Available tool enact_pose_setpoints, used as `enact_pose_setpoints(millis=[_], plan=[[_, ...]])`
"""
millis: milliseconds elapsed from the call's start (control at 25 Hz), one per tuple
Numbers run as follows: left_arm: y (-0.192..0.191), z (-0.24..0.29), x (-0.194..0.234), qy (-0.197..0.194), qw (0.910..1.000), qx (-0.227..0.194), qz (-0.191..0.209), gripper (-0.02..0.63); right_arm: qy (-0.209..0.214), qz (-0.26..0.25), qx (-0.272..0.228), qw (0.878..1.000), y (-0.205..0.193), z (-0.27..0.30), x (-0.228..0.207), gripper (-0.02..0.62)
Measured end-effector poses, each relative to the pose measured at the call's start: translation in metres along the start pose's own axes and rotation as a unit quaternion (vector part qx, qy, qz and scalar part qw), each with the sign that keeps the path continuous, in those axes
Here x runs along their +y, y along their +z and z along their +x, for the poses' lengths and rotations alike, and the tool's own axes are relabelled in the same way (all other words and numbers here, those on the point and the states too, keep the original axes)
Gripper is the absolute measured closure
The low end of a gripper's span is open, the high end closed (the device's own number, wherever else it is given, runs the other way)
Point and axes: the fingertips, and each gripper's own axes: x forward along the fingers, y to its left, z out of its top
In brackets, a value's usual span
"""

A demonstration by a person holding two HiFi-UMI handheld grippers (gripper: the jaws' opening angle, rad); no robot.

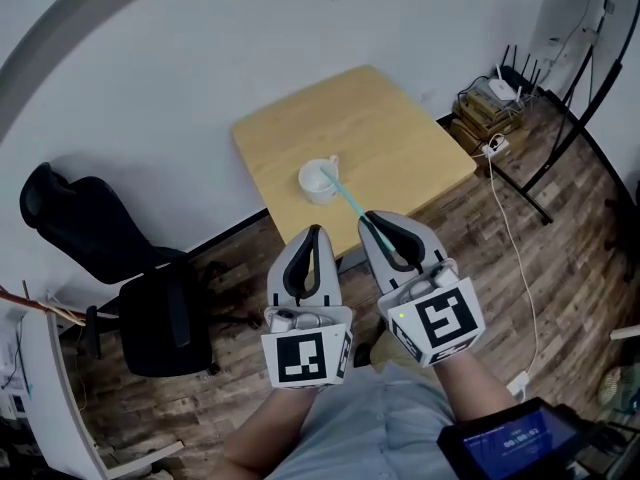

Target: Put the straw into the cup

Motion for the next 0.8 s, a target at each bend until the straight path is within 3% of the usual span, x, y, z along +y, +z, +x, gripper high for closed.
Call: enact_pose_setpoints(millis=[480, 800], plan=[[-0.053, 0.079, 0.011, 0.027, 0.9977, 0.063, -0.001, 0.609, 0.038, 0.049, 0.039, 0.997, -0.051, 0.060, -0.056, 0.572], [-0.020, 0.140, 0.024, 0.066, 0.9967, 0.038, 0.028, 0.609, 0.076, 0.043, 0.002, 0.996, -0.016, 0.104, -0.103, 0.572]])
